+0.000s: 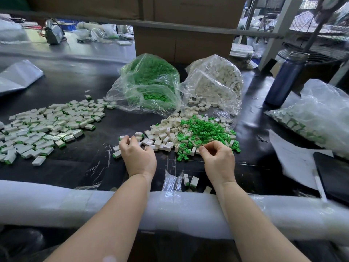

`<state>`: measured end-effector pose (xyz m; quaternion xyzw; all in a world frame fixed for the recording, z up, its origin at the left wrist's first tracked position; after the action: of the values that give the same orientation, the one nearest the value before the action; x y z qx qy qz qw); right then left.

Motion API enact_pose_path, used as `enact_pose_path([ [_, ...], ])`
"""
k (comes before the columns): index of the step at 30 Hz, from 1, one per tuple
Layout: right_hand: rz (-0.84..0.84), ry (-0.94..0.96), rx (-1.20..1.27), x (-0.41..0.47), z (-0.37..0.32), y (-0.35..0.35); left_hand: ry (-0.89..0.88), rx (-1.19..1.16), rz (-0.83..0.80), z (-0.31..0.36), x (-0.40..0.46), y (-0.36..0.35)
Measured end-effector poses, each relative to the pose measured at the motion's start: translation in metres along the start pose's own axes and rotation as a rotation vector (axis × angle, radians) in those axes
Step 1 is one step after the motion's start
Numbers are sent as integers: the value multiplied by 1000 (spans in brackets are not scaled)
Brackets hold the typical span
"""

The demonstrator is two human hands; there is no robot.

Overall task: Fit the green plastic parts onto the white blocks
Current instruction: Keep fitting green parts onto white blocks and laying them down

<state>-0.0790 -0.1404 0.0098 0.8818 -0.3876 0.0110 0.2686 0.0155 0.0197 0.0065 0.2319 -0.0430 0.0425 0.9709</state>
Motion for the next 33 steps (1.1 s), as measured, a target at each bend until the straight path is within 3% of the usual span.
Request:
enact_pose_path([
  [4, -32, 33, -113, -1, -1, 0, -70, 105, -33, 2, -3, -3],
  [8, -136, 133, -200, -4, -5, -6, -259, 205, -32, 6, -8, -6],
  [14, -246, 260, -350, -8, -10, -13, -366, 437, -193, 6, -13, -15],
  [26, -271, 314, -479, -10, -11, -17, -384, 384, -237, 7, -15, -17],
  [33, -283, 251, -389, -11, -12, -16, -384, 333, -249, 9, -16, -16],
])
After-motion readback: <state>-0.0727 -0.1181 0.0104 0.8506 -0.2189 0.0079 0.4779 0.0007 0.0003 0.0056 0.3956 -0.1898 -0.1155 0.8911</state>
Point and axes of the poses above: each hand's wrist, its own x-axis towards the middle knuckle, its own y-axis out of the back of the hand, z = x × y, the point moved 2 cm from there along x, towards the middle knuckle, and after that the axes turned 3 degrees about -z, right-handed, at the moved point
